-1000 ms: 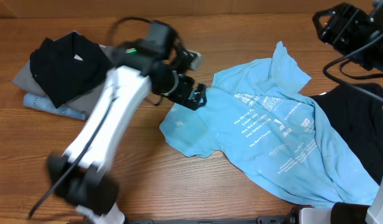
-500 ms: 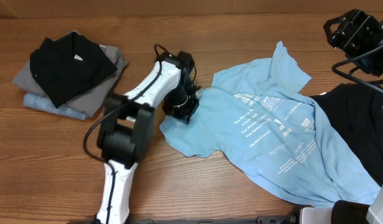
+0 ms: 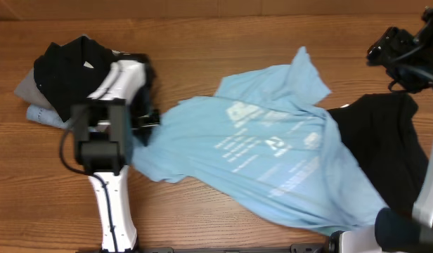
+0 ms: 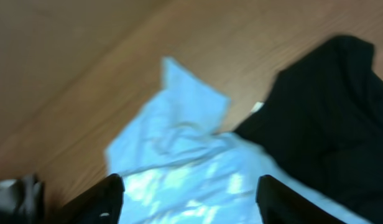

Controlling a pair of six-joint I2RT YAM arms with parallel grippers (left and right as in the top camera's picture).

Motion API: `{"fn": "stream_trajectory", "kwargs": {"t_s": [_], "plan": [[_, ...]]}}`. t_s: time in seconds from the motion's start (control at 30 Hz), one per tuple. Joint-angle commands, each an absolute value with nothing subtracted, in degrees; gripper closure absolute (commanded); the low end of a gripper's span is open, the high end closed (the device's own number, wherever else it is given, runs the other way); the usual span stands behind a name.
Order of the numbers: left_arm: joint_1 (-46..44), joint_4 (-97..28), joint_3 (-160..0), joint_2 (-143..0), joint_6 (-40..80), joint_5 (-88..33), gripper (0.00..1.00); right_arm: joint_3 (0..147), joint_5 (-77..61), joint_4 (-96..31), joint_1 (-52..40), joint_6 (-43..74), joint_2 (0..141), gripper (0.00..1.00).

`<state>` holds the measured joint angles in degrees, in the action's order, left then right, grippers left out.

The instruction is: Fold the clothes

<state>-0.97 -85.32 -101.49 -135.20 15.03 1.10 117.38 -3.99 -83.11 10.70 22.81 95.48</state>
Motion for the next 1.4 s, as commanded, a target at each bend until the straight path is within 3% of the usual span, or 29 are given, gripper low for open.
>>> {"fn": "stream_trajectory", "kwargs": {"t_s": [0.0,0.1,0.13,0.3,0.47,0.7,1.07,1.17,1.27,1.37], "plan": [[5.43,-83.79,-100.22,-134.28,10.44,0.93,0.96,112.55,-2.39,-81.14,13.5,23.86,100.9,0.41],[6.46,-82.94,-100.22,-129.56,5.37,-5.52,0.96,108.75,-3.01,-79.31,15.84,25.76,105.21,0.65],[6.44,-82.43,-100.22,-128.01,4.47,-6.72,0.96,107.09,-4.12,-78.48,16.32,25.71,106.52,0.68],[3.92,-79.55,-100.22,-117.99,1.89,-10.87,0.96,97.47,-9.04,-75.42,16.69,23.57,111.85,0.81],[2.07,-78.78,-100.22,-109.86,1.56,-14.59,0.87,87.61,-8.8,-66.11,17.82,25.56,114.3,0.89],[-0.95,-79.24,-100.22,-104.9,1.23,-15.31,0.8,76.53,-3.36,-51.44,26.3,31.83,116.25,0.92],[-4.54,-79.57,-100.22,-104.88,1.26,-15.29,0.79,76.64,2.76,-38.96,48.66,36.16,116.44,0.96],[-4.54,-80.77,-100.22,-104.88,1.23,-15.27,0.79,78.26,-0.1,-36.64,53.41,34.37,116.44,0.96],[-4.54,-80.49,-100.22,-104.88,1.23,-15.27,0.77,81.43,-11.75,-34.83,56.25,30.57,116.42,0.96],[-4.54,-80.07,-100.22,-104.88,1.26,-15.29,0.71,86.43,-22.0,-35.57,56.69,28.08,116.38,0.87]]}}
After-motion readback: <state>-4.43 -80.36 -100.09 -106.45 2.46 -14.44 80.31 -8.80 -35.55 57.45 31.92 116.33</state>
